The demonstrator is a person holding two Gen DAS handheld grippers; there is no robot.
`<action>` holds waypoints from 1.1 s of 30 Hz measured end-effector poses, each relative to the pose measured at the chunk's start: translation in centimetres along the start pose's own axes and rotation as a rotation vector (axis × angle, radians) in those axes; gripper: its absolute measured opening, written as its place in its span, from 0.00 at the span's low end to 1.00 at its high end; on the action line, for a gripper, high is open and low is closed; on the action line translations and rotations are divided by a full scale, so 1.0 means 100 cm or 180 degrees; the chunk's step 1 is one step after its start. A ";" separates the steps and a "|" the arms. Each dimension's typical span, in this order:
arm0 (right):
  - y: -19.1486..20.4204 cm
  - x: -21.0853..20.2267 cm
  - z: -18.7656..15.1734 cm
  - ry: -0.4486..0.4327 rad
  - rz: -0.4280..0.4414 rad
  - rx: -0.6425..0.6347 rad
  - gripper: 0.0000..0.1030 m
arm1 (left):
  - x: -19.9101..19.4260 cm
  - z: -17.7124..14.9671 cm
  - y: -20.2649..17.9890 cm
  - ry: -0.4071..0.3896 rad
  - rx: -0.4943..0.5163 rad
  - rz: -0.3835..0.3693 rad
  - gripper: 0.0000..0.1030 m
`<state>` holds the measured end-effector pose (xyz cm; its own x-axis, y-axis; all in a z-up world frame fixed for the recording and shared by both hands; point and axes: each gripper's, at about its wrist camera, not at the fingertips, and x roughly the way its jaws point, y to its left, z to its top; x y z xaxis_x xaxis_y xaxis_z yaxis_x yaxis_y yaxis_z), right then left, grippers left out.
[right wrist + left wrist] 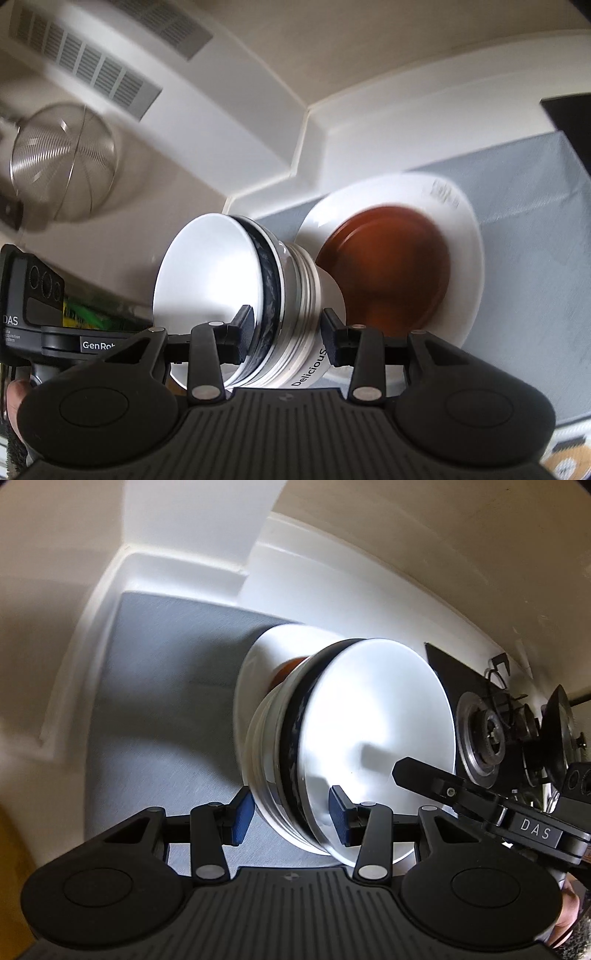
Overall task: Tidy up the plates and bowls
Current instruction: 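Lower the nested bowls onto the brown plate and open both tools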
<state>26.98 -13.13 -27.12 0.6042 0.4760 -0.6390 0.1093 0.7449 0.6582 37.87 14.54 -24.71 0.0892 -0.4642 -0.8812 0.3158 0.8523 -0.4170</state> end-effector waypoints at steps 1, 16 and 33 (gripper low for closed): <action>-0.001 -0.001 0.004 -0.0019 -0.0010 -0.0008 0.42 | 0.000 0.005 -0.002 -0.0008 0.0025 -0.0006 0.46; -0.043 0.017 0.034 -0.0155 -0.0086 0.0090 0.43 | 0.044 0.049 -0.013 0.0090 0.0153 0.0000 0.49; -0.071 0.032 0.027 -0.0168 -0.0111 0.0115 0.43 | 0.087 0.052 -0.025 0.0035 0.0218 -0.0038 0.45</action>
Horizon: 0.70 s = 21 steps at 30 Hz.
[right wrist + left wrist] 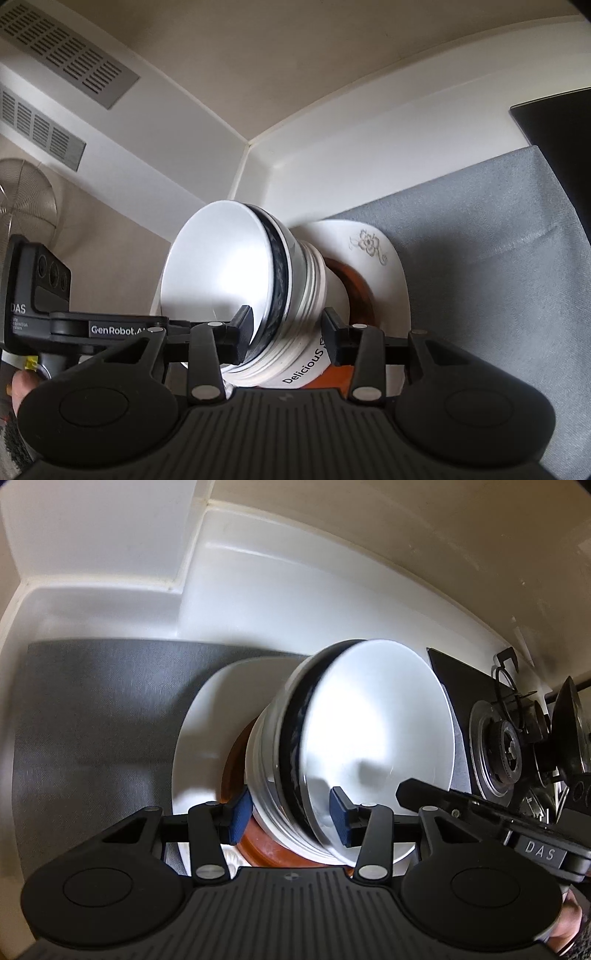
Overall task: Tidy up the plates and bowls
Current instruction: 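Lower the nested bowls onto the brown plate and open both tools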
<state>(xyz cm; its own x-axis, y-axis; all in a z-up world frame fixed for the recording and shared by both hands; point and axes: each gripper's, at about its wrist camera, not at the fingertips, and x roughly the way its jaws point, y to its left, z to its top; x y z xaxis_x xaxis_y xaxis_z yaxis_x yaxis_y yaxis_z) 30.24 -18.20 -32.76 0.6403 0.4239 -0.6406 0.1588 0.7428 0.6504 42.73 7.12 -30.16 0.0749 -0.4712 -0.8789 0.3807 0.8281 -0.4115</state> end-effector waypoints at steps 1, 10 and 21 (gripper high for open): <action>0.001 -0.001 -0.001 0.0002 -0.0002 -0.0012 0.43 | 0.000 -0.002 -0.002 0.0003 0.0006 0.0015 0.45; 0.011 -0.010 -0.004 -0.0031 -0.0039 -0.0059 0.45 | -0.008 -0.012 -0.002 -0.0030 -0.0070 -0.0045 0.47; -0.004 -0.003 -0.019 0.0027 -0.0106 0.0045 0.43 | 0.005 -0.023 0.004 -0.0069 -0.0067 -0.0092 0.45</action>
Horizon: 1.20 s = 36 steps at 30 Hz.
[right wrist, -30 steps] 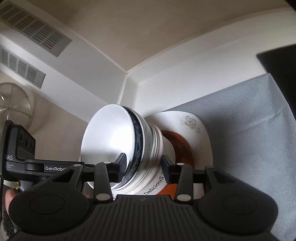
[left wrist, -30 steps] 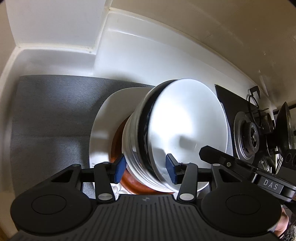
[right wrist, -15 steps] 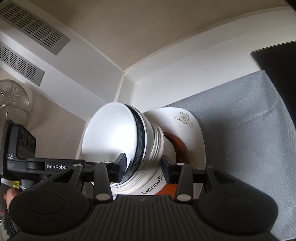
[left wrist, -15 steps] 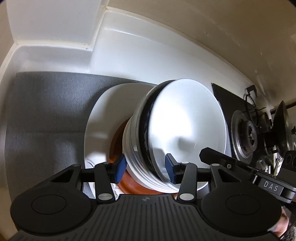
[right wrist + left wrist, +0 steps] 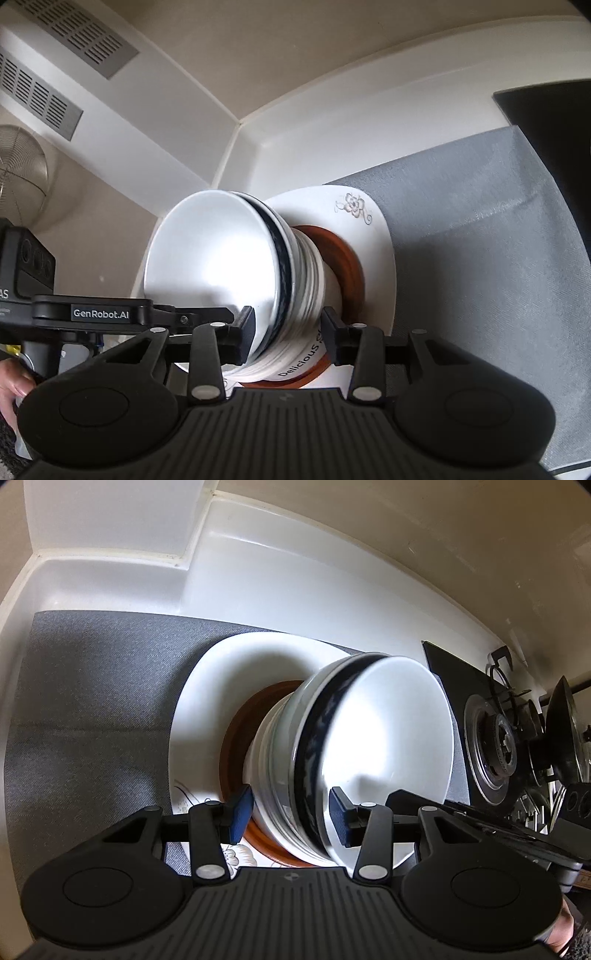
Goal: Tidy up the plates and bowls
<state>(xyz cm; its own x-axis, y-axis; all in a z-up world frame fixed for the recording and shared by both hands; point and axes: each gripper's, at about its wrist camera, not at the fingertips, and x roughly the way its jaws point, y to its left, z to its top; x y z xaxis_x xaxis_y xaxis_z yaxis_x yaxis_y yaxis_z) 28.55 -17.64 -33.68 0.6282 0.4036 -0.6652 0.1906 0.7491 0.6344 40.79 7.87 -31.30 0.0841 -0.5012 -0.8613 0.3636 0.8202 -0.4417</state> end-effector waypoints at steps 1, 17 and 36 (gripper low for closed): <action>-0.002 -0.001 0.000 -0.0003 0.0018 0.0088 0.43 | 0.000 0.000 0.002 0.0038 -0.0058 -0.0029 0.45; 0.084 -0.077 -0.046 -0.0310 -0.1344 -0.0252 0.85 | -0.107 -0.054 -0.047 -0.0735 0.0073 0.0622 0.94; 0.163 -0.268 -0.081 -0.0307 -0.1464 -0.1013 0.92 | -0.233 -0.180 -0.254 -0.1254 0.0287 0.1428 1.00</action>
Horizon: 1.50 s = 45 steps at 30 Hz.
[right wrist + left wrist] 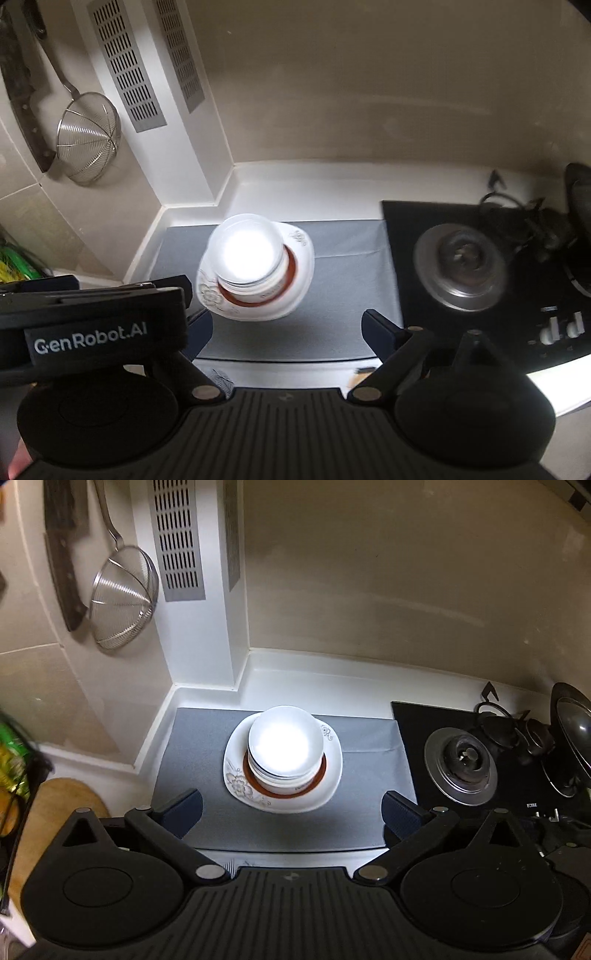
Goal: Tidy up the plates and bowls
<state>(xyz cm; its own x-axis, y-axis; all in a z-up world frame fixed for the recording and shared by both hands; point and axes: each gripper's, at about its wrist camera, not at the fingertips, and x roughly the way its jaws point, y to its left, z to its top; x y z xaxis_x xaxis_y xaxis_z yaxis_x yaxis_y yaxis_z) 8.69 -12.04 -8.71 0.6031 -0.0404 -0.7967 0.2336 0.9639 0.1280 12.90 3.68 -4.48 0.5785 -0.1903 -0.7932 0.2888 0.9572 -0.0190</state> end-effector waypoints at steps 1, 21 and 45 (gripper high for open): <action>-0.004 -0.008 -0.002 0.0028 -0.0042 -0.0015 0.93 | -0.006 -0.002 -0.006 0.0019 -0.0014 0.0020 1.00; -0.045 -0.072 -0.046 -0.0025 0.0406 -0.0165 0.95 | -0.084 -0.056 -0.056 -0.0066 -0.0055 0.0484 1.00; -0.056 -0.088 -0.061 -0.0075 0.0447 -0.0114 0.97 | -0.100 -0.067 -0.071 -0.0104 0.0033 0.0523 1.00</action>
<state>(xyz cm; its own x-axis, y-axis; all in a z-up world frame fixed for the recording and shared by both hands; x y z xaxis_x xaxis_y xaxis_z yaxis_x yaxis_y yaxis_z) -2.59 -15.48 -5.98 0.6457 0.0900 -0.7583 0.1184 0.9692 0.2158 -0.01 0.26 -0.49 0.6430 -0.0386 -0.7649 0.1960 0.9738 0.1157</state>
